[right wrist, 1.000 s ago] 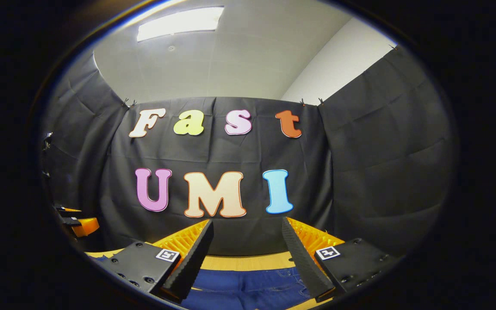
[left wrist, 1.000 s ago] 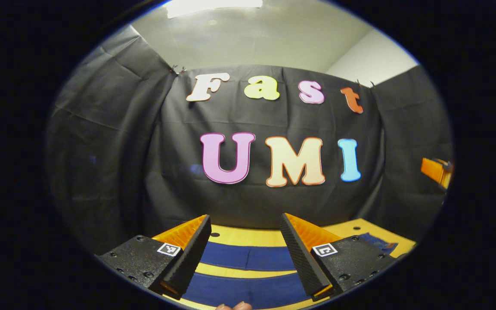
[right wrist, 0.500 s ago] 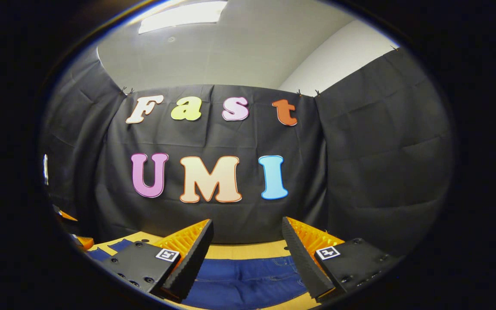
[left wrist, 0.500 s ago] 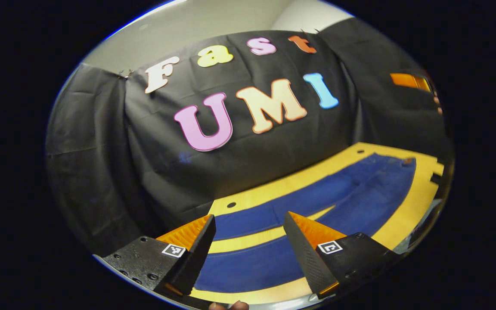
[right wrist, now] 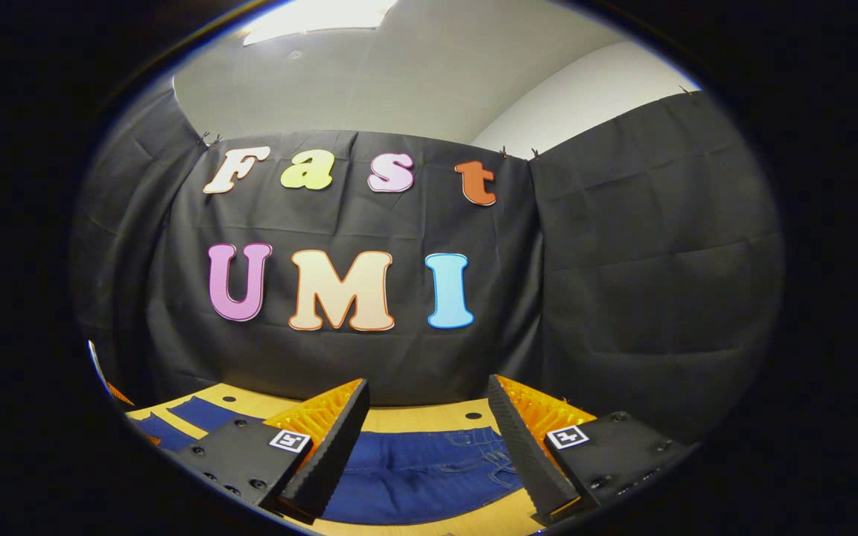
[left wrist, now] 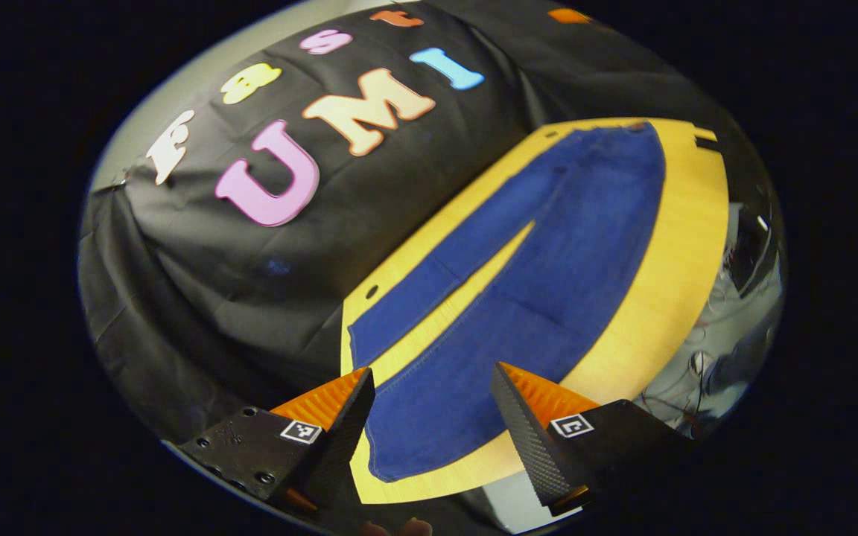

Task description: Grasp the waist and the cuffs of the jeans and fold them to make the two legs overlap; first hold the waist and fold one-third of the jeans toward the cuffs, then hold the cuffs and fold the remaining one-third in the same direction to finish folding.

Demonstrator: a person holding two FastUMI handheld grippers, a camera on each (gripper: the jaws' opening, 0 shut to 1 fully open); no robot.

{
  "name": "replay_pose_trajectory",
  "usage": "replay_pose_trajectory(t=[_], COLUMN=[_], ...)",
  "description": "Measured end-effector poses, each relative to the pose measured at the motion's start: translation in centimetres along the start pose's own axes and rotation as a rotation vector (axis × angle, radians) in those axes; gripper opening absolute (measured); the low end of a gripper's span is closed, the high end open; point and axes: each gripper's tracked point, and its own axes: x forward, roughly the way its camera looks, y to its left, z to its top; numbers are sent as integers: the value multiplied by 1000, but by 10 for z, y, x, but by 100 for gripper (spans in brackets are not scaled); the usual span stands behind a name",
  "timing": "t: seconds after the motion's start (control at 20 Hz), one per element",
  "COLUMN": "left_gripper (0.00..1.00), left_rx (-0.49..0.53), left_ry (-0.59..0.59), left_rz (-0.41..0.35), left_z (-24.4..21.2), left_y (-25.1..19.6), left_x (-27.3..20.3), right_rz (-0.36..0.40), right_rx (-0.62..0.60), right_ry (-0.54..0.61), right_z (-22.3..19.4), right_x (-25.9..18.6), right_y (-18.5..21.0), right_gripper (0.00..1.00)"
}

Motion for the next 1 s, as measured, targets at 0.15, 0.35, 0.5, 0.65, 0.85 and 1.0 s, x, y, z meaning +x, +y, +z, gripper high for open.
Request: replay_pose_trajectory(t=[0.15,0.35,0.5,0.65,0.85,1.0], left_gripper=[95,95,95,96,87,87], left_rx=[139,267,364,412,438,482], left_ry=[75,155,177,171,177,173], left_rz=[-25,-80,-146,-175,-197,-213], left_z=[-33,-63,-76,-79,-77,-71], left_y=[-6,-18,-35,-46,-44,-36], left_x=[16,26,25,34,49,65], right_rz=[-18,-41,-54,-66,-83,-100], right_rx=[-16,-38,-34,-36,-43,-48], right_ry=[17,40,59,68,78,74], right_z=[-9,-21,-30,-35,-38,-36], right_x=[-2,-5,-4,-4,-6,-8], right_y=[-8,-17,-20,-22,-26,-30], right_gripper=[99,99,99,99,99,99])
